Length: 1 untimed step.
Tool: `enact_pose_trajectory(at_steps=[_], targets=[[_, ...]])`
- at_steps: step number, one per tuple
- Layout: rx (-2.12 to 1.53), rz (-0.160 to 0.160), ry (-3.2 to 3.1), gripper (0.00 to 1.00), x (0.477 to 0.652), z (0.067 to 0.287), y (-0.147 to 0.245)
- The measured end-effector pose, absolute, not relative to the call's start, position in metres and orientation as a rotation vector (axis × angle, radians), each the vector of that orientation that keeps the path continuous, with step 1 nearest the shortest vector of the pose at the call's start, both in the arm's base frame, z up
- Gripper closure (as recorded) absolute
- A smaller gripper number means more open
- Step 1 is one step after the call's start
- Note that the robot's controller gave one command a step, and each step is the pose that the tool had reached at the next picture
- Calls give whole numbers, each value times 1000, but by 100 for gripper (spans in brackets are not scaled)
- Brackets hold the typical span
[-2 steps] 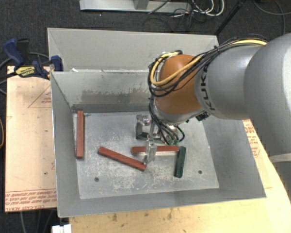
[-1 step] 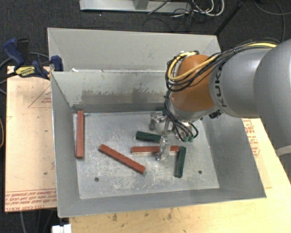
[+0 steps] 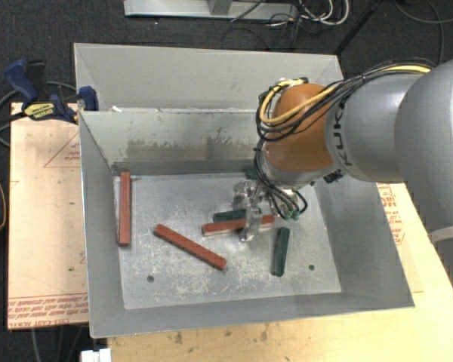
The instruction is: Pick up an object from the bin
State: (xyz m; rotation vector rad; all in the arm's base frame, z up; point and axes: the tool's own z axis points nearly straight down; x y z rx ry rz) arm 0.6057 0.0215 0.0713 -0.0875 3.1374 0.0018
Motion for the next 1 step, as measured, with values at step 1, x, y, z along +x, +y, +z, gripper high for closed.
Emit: enact_pose_trajectory(at_steps=[1], targets=[[-192, 0, 3125, 100, 593, 211, 20]])
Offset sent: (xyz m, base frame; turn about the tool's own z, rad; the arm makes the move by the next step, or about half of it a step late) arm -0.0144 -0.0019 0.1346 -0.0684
